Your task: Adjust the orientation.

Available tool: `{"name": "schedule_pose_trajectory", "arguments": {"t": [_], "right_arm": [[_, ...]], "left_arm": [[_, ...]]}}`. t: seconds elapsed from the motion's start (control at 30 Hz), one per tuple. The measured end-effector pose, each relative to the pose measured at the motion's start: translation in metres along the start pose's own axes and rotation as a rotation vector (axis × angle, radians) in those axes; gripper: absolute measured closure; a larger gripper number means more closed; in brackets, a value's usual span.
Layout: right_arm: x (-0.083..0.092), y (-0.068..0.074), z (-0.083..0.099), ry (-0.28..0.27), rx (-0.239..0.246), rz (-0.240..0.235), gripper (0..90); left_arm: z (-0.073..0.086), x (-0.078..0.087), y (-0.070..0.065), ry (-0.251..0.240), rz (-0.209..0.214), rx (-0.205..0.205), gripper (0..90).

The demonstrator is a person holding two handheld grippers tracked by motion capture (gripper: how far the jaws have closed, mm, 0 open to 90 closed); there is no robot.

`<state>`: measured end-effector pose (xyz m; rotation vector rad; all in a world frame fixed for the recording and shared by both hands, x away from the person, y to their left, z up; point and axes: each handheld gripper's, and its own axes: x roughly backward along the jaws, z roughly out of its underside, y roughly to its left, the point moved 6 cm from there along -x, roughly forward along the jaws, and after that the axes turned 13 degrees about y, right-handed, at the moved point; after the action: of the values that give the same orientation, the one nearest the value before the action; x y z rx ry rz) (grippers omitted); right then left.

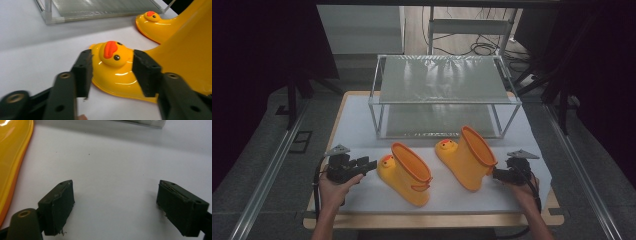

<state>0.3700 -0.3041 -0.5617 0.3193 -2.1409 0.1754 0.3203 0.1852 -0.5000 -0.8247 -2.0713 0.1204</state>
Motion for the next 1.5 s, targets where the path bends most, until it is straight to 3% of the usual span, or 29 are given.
{"name": "schedule_pose_trajectory", "arguments": {"t": [0.13, 0.3, 0.4, 0.57, 0.6, 0.63, 0.7, 0.77, 0.87, 0.9, 0.97, 1.0, 1.03, 1.07, 1.13, 1.2, 1.23, 1.27, 1.4, 1.5], "right_arm": [[0.005, -0.002, 0.005, -0.019, 0.007, -0.013, 21.7], [0.012, -0.004, 0.008, -0.061, -0.002, -0.054, 26.8], [0.012, -0.005, 0.007, -0.065, -0.001, -0.059, 27.6], [0.013, -0.007, 0.007, -0.063, -0.018, -0.059, 28.6], [0.013, -0.006, 0.008, -0.063, -0.019, -0.058, 28.7], [0.013, -0.006, 0.008, -0.063, -0.019, -0.058, 28.7], [0.012, -0.006, 0.008, -0.063, -0.018, -0.057, 28.9], [0.010, -0.005, 0.006, -0.059, -0.020, -0.055, 28.9], [0.010, -0.005, 0.006, -0.059, -0.025, -0.051, 29.0], [0.010, -0.005, 0.006, -0.059, -0.025, -0.051, 29.0], [0.011, -0.007, 0.007, -0.058, -0.031, -0.054, 29.1], [0.011, -0.007, 0.007, -0.060, -0.037, -0.054, 29.2], [0.011, -0.007, 0.007, -0.060, -0.037, -0.054, 29.2], [0.011, -0.010, 0.007, -0.061, -0.050, -0.056, 29.4], [0.011, -0.011, 0.007, -0.063, -0.062, -0.057, 29.6], [0.012, -0.013, 0.008, -0.063, -0.072, -0.060, 29.7], [0.012, -0.013, 0.008, -0.065, -0.074, -0.060, 29.7], [0.012, -0.013, 0.008, -0.065, -0.075, -0.060, 29.7], [0.012, -0.013, 0.008, -0.062, -0.072, -0.057, 29.6], [0.012, -0.013, 0.008, -0.063, -0.071, -0.055, 29.6]], "left_arm": [[0.002, 0.000, -0.005, 0.008, -0.002, -0.009, 79.0], [0.006, 0.001, -0.015, 0.017, -0.007, -0.030, 89.9], [0.008, 0.001, -0.020, 0.019, 0.005, -0.037, 90.0], [0.015, 0.003, -0.039, 0.008, 0.022, -0.070, 90.0], [0.022, 0.001, -0.050, 0.011, 0.035, -0.087, 90.0], [0.022, 0.001, -0.050, 0.011, 0.035, -0.087, 90.0], [0.031, -0.007, -0.063, 0.033, 0.037, -0.124, 90.0], [0.041, -0.019, -0.085, 0.058, 0.049, -0.174, 90.0], [0.044, -0.028, -0.107, 0.064, 0.072, -0.221, 90.0], [0.044, -0.028, -0.107, 0.064, 0.072, -0.221, 90.0], [0.044, -0.033, -0.123, 0.063, 0.093, -0.249, 90.0], [0.045, -0.040, -0.138, 0.066, 0.087, -0.284, 90.0], [0.045, -0.040, -0.138, 0.066, 0.087, -0.284, 90.0], [0.045, -0.048, -0.149, 0.061, 0.096, -0.300, 90.0], [0.045, -0.051, -0.154, 0.057, 0.095, -0.308, 90.0], [0.045, -0.060, -0.162, 0.049, 0.092, -0.322, 90.0], [0.044, -0.068, -0.169, 0.032, 0.071, -0.336, 90.0], [0.044, -0.068, -0.169, 0.032, 0.071, -0.336, 90.0], [0.036, -0.086, -0.174, -0.005, -0.006, -0.346, 90.0], [0.034, -0.090, -0.175, -0.008, -0.030, -0.353, 90.0]]}}
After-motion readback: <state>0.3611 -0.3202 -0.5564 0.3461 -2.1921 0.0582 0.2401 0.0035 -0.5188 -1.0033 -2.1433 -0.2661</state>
